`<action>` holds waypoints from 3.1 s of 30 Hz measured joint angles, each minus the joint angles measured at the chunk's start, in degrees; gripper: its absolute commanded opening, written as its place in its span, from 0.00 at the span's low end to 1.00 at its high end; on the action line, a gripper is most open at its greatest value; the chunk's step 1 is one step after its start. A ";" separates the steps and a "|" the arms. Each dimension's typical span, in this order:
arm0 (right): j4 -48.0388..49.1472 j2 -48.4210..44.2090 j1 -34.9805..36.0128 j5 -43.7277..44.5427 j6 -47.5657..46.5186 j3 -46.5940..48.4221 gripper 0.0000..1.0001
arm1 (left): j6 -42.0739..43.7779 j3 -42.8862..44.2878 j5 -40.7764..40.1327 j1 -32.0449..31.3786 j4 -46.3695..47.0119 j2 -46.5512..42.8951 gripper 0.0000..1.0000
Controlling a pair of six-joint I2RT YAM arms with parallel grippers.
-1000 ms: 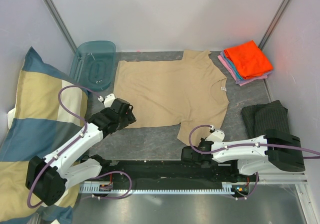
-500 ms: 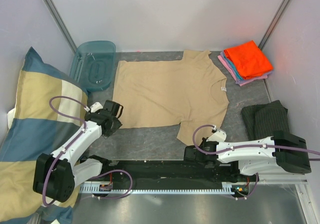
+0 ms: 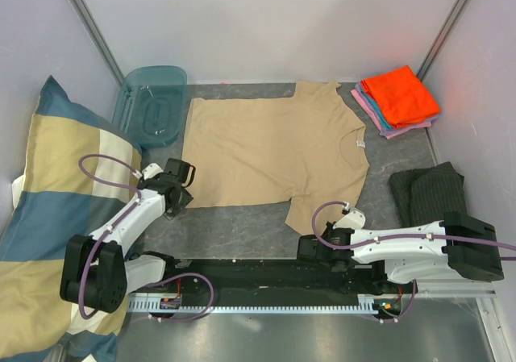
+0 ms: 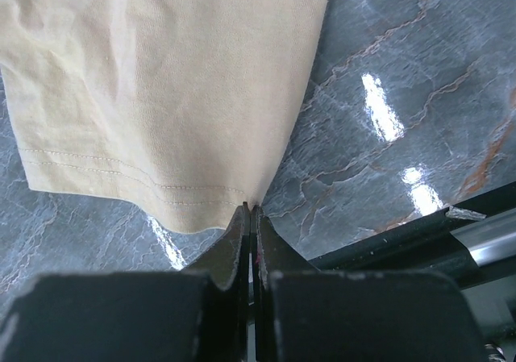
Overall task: Fold and stack the t-shirts
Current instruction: Grap the side of the flattened tshirt closest away from the robot with both arms, then fold the flattened tshirt in 1/3 of the way
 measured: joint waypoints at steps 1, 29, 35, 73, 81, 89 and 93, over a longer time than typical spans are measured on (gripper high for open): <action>0.00 -0.07 0.00 -0.02 0.00 0.00 0.00 | 0.17 0.00 -0.04 0.33 0.57 0.46 0.56; 0.15 -2.34 -1.22 -0.33 -0.04 -1.97 0.00 | 3.52 2.12 0.07 5.25 7.91 10.84 0.14; 0.15 -2.54 -1.22 -0.33 -0.04 -1.97 0.00 | 3.87 3.13 0.11 5.27 9.33 12.48 0.02; -23.30 -11.02 -18.47 23.69 -7.82 21.00 0.00 | 10.40 10.51 1.53 5.57 7.89 6.27 0.02; -23.23 -5.97 -22.86 26.58 -13.18 21.88 0.00 | 10.43 17.81 0.55 5.57 7.54 10.27 0.02; -12.04 -2.49 -33.99 26.40 -28.33 21.55 0.00 | 10.43 22.91 0.04 5.90 7.85 14.80 0.02; -4.04 -1.01 -39.63 24.81 -38.07 21.33 0.00 | 10.43 23.17 0.04 6.08 7.87 16.83 0.02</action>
